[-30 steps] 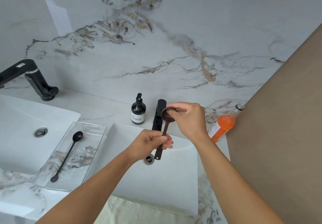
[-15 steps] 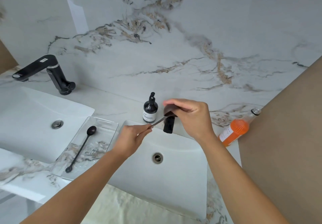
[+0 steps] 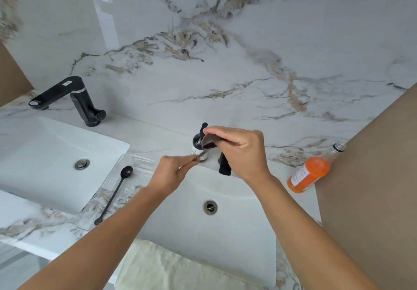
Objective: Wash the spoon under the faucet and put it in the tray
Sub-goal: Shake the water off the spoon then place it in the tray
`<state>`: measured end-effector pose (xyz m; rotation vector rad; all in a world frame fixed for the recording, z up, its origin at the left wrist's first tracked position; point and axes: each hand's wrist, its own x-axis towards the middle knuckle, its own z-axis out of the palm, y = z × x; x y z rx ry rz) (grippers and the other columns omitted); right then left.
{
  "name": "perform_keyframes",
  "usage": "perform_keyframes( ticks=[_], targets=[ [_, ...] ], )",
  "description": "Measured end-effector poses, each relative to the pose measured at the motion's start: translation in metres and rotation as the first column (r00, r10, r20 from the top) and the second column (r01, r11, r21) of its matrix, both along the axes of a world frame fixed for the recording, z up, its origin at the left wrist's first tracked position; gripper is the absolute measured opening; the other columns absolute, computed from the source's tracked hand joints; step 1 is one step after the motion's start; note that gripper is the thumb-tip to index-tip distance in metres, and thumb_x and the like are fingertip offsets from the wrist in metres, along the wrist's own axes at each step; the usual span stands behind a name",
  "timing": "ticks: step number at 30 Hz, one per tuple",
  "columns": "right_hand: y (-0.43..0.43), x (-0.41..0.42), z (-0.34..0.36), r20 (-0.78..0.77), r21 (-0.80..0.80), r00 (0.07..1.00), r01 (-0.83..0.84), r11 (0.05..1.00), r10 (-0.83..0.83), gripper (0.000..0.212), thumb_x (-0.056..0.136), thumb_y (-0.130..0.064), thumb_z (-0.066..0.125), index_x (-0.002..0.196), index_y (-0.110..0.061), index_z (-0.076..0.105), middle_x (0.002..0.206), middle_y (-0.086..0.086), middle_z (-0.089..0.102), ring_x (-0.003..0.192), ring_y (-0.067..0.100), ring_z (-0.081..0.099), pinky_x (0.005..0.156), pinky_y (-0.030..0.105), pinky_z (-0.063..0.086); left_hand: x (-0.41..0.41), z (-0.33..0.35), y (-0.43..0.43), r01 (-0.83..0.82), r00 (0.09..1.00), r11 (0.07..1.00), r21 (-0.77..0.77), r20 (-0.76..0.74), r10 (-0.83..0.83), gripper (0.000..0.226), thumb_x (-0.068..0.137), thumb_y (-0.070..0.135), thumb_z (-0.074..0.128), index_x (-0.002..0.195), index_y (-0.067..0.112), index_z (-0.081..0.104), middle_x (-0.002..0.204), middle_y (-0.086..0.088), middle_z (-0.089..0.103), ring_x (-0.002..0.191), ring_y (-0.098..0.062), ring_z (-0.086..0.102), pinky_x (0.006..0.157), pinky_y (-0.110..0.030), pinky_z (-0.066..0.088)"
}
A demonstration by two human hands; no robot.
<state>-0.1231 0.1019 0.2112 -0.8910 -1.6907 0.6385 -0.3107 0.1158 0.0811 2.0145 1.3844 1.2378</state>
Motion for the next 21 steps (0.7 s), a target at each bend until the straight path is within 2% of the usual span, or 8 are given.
perform_keyframes(
  ticks=[3,5,7,9,12,14,17,21],
  targets=[
    [-0.001,-0.005,0.0,-0.045,0.02,0.999,-0.004,1.0,0.005,0.021,0.082,0.016,0.065,0.094,0.005,0.079,0.082,0.005,0.078,0.076,0.002,0.075,0.077,0.012,0.055,-0.003,0.005,0.004,-0.027,0.999,0.999,0.028,0.019,0.026,0.021,0.09,0.019,0.07,0.11,0.015,0.078,0.088,-0.001,0.081,0.071,-0.014,0.071,0.07,-0.023,0.054],
    [0.003,-0.007,0.0,-0.114,-0.147,0.993,-0.01,0.989,-0.007,0.022,0.084,0.011,0.067,0.098,0.0,0.079,0.087,0.002,0.08,0.081,0.004,0.076,0.078,0.011,0.054,-0.004,0.004,0.002,0.0,0.996,0.99,-0.144,0.088,0.013,0.013,0.088,0.022,0.073,0.098,0.022,0.081,0.079,-0.004,0.079,0.06,-0.013,0.061,0.067,-0.028,0.054],
    [0.011,-0.009,-0.005,-0.146,-0.324,0.988,-0.001,0.946,-0.049,0.025,0.085,0.001,0.072,0.109,-0.006,0.077,0.099,0.002,0.08,0.089,0.006,0.076,0.081,0.014,0.055,-0.004,0.003,-0.005,0.139,0.968,0.908,-0.396,0.249,-0.04,0.013,0.084,0.015,0.077,0.084,0.027,0.083,0.076,0.0,0.079,0.065,-0.009,0.069,0.072,-0.025,0.06],
    [0.02,-0.014,-0.015,-0.197,-0.479,0.977,-0.024,0.877,-0.081,0.035,0.084,-0.001,0.075,0.118,-0.007,0.072,0.105,0.01,0.079,0.09,0.013,0.077,0.084,0.024,0.059,-0.005,0.0,-0.017,0.263,0.915,0.789,-0.555,0.403,-0.022,0.017,0.081,0.006,0.078,0.078,0.022,0.083,0.076,-0.004,0.079,0.074,-0.019,0.077,0.075,-0.033,0.063],
    [0.026,-0.029,-0.044,-0.324,-0.696,0.933,-0.122,0.707,-0.158,0.045,0.084,0.003,0.075,0.126,-0.007,0.061,0.108,0.022,0.075,0.096,0.032,0.075,0.089,0.039,0.06,-0.015,-0.003,-0.032,0.315,0.867,0.73,-0.606,0.497,0.039,0.011,0.082,0.001,0.076,0.079,0.011,0.08,0.072,-0.009,0.075,0.075,-0.031,0.078,0.067,-0.037,0.064],
    [0.022,-0.047,-0.07,-0.275,-0.788,0.949,-0.128,0.602,-0.158,0.031,0.084,0.004,0.073,0.113,-0.003,0.065,0.106,0.024,0.073,0.087,0.032,0.075,0.084,0.038,0.061,-0.028,-0.003,-0.035,0.316,0.843,0.714,-0.625,0.53,0.091,0.007,0.083,-0.002,0.074,0.082,0.004,0.077,0.069,-0.01,0.069,0.072,-0.032,0.077,0.064,-0.038,0.063],
    [0.013,-0.079,-0.109,-0.179,-0.856,0.981,-0.119,0.502,-0.074,0.006,0.086,0.001,0.072,0.088,-0.004,0.069,0.089,0.018,0.074,0.075,0.027,0.073,0.079,0.036,0.063,-0.057,-0.001,-0.036,0.257,0.897,0.663,-0.703,0.428,0.107,0.006,0.084,0.001,0.074,0.084,-0.005,0.073,0.075,-0.021,0.068,0.067,-0.023,0.073,0.061,-0.034,0.063],
    [0.015,-0.128,-0.137,-0.078,-0.926,0.994,-0.042,0.375,-0.082,0.008,0.085,-0.001,0.075,0.086,-0.002,0.067,0.071,0.015,0.069,0.058,0.022,0.067,0.064,0.031,0.062,-0.106,-0.006,-0.041,0.168,0.969,0.525,-0.834,0.237,0.066,0.024,0.09,0.014,0.07,0.086,-0.01,0.069,0.073,-0.014,0.065,0.065,-0.019,0.067,0.062,-0.03,0.062]
  ],
)
